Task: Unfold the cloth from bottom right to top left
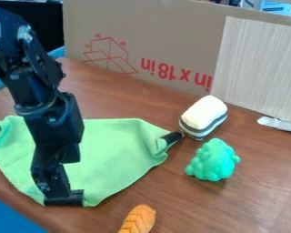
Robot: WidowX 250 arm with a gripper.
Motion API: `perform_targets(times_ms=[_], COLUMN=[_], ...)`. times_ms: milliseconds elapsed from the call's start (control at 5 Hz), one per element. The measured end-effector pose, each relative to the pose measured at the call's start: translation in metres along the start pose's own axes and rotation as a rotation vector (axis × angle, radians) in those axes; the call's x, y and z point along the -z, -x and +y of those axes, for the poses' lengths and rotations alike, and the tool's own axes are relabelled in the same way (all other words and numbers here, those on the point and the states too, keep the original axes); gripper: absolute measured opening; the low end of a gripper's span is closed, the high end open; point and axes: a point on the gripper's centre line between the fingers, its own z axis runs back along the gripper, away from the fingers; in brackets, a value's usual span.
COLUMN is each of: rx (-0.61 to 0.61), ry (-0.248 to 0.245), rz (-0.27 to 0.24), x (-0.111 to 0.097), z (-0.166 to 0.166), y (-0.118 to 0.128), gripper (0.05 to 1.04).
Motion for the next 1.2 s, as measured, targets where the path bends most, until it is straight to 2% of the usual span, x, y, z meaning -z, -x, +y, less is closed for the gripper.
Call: perform_targets(times_ms=[200,600,1000,1200], rx=[0.010,0.012,0.039,0.041], ry=[-0.041,-0.067,-0.070,-0.058], rz=[0.003,0.032,0.062,0.078], x=[0.003,0.012,0.023,0.030], z=[0.001,0.000,-0.003,-0.006], y=[0.002,0.006,0.003,0.003], gripper=[1.000,1.000,1.000,0.950])
